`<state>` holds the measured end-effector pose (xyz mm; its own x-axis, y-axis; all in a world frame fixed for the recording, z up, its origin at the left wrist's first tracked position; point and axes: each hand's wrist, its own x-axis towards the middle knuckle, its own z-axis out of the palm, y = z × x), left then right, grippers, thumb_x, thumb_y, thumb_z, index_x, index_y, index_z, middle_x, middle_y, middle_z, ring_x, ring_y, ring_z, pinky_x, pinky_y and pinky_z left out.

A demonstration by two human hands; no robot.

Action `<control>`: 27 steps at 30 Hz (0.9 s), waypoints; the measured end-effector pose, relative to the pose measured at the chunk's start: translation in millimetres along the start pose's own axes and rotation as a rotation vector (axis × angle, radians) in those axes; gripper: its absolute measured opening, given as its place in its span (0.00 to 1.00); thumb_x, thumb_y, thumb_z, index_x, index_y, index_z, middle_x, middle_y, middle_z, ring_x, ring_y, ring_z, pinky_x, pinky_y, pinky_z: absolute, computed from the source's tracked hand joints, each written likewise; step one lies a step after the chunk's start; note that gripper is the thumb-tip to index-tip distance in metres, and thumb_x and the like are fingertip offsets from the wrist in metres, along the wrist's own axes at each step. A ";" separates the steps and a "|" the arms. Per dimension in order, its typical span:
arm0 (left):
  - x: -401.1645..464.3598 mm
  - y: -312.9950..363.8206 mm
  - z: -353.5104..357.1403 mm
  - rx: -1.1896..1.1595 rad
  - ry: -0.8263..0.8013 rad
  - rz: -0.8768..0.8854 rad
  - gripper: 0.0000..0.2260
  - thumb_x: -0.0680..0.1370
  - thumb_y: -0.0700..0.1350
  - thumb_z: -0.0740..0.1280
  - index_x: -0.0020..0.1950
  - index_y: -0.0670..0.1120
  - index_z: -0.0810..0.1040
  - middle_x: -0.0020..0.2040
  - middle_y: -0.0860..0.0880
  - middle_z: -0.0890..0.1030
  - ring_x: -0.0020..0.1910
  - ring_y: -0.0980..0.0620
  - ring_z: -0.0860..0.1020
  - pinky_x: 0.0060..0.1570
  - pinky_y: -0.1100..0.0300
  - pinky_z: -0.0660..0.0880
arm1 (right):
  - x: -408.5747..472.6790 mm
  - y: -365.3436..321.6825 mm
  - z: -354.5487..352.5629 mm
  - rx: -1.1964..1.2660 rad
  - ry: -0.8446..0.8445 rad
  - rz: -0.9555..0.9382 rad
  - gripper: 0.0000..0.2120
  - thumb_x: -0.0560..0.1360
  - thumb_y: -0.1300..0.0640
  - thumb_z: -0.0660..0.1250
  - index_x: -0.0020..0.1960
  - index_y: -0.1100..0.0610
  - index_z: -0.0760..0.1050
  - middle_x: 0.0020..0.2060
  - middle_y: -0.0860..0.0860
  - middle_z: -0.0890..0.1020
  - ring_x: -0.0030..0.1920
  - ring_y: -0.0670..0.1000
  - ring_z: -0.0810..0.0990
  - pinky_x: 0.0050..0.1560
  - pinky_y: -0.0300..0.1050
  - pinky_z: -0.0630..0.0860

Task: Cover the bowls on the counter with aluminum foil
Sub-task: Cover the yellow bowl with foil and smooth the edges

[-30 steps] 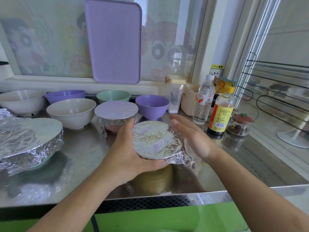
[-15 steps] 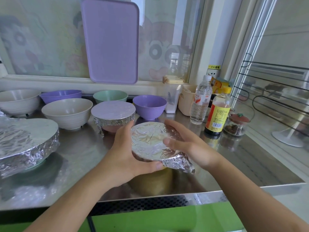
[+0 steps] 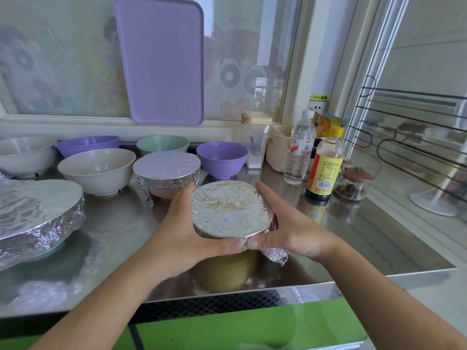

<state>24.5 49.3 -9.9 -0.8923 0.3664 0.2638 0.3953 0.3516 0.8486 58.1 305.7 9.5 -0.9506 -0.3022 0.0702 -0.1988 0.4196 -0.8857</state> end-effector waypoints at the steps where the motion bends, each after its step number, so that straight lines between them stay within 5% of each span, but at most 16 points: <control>1: -1.2 0.1 0.4 0.012 0.012 -0.004 0.65 0.51 0.72 0.83 0.81 0.59 0.54 0.76 0.64 0.64 0.74 0.67 0.65 0.73 0.61 0.65 | 0.0 0.2 0.6 -0.002 0.017 0.002 0.46 0.71 0.67 0.80 0.65 0.28 0.57 0.54 0.17 0.76 0.61 0.25 0.75 0.57 0.24 0.72; 4: -2.6 -0.8 -1.7 0.046 -0.004 -0.012 0.73 0.50 0.75 0.81 0.85 0.56 0.46 0.79 0.64 0.59 0.77 0.66 0.60 0.78 0.58 0.61 | 0.3 3.8 1.2 -0.030 0.045 -0.011 0.46 0.71 0.65 0.81 0.66 0.29 0.58 0.54 0.16 0.75 0.61 0.24 0.74 0.58 0.24 0.71; 8: -1.5 1.4 -7.6 0.058 -0.020 -0.043 0.75 0.47 0.79 0.78 0.85 0.56 0.46 0.80 0.63 0.57 0.78 0.66 0.59 0.78 0.59 0.59 | 0.7 3.6 0.0 -0.015 0.022 0.028 0.56 0.70 0.62 0.83 0.82 0.39 0.49 0.61 0.18 0.72 0.66 0.24 0.71 0.62 0.24 0.69; 10: -1.1 4.6 -8.2 0.060 0.014 -0.036 0.72 0.49 0.81 0.75 0.85 0.57 0.49 0.80 0.64 0.58 0.77 0.67 0.61 0.77 0.60 0.61 | 0.9 5.0 -1.0 0.032 0.008 0.013 0.54 0.71 0.57 0.83 0.83 0.39 0.50 0.63 0.18 0.70 0.67 0.23 0.68 0.67 0.27 0.69; 14: -4.8 9.5 -2.9 0.085 0.032 0.015 0.48 0.59 0.75 0.77 0.74 0.71 0.58 0.69 0.74 0.60 0.64 0.85 0.60 0.58 0.83 0.60 | 0.5 1.4 2.7 0.053 0.052 0.005 0.58 0.68 0.44 0.81 0.86 0.42 0.47 0.70 0.22 0.65 0.74 0.29 0.64 0.76 0.36 0.63; 16: -5.3 10.6 -0.3 0.110 0.053 0.022 0.42 0.59 0.75 0.77 0.67 0.75 0.59 0.66 0.76 0.60 0.62 0.85 0.60 0.56 0.85 0.59 | -1.6 0.5 4.5 0.043 0.046 -0.004 0.50 0.70 0.49 0.82 0.82 0.38 0.55 0.63 0.16 0.70 0.69 0.25 0.68 0.69 0.28 0.67; 18: -6.2 9.9 1.6 0.118 0.081 0.040 0.53 0.59 0.74 0.78 0.78 0.67 0.57 0.68 0.73 0.60 0.61 0.85 0.60 0.57 0.84 0.58 | -4.1 -4.1 7.6 0.012 0.050 -0.008 0.41 0.71 0.56 0.80 0.71 0.32 0.59 0.54 0.14 0.73 0.62 0.21 0.71 0.61 0.22 0.69; 20: -6.0 9.6 3.4 0.130 0.105 0.035 0.58 0.58 0.72 0.78 0.82 0.57 0.57 0.66 0.73 0.61 0.60 0.86 0.59 0.57 0.84 0.58 | -4.6 -5.2 8.7 -0.018 0.068 -0.012 0.42 0.71 0.57 0.81 0.70 0.32 0.59 0.54 0.13 0.72 0.62 0.20 0.71 0.63 0.24 0.69; 24: -5.8 7.9 7.1 0.150 0.135 0.017 0.52 0.54 0.76 0.80 0.72 0.59 0.66 0.69 0.62 0.69 0.68 0.70 0.68 0.70 0.60 0.70 | -7.8 -11.4 10.2 -0.019 0.066 -0.035 0.40 0.73 0.66 0.79 0.62 0.32 0.58 0.49 0.12 0.72 0.56 0.18 0.71 0.54 0.18 0.67; 25: -5.7 8.3 8.2 0.150 0.147 0.018 0.53 0.53 0.75 0.81 0.72 0.59 0.67 0.69 0.62 0.69 0.68 0.71 0.68 0.70 0.61 0.71 | -8.8 -13.6 11.0 -0.021 0.071 -0.042 0.40 0.73 0.66 0.79 0.62 0.33 0.58 0.48 0.11 0.72 0.55 0.17 0.71 0.53 0.17 0.67; 27: -6.9 11.5 10.3 0.129 0.159 0.026 0.54 0.52 0.72 0.82 0.72 0.62 0.62 0.65 0.69 0.66 0.64 0.82 0.62 0.64 0.78 0.63 | -5.7 -9.2 12.6 -0.040 0.096 -0.036 0.45 0.72 0.66 0.80 0.67 0.32 0.55 0.49 0.11 0.71 0.57 0.17 0.70 0.55 0.18 0.67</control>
<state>37.4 59.7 -6.7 -0.9006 0.2400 0.3623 0.4340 0.4555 0.7773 68.3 292.7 11.5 -0.9608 -0.2351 0.1468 -0.2406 0.4445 -0.8628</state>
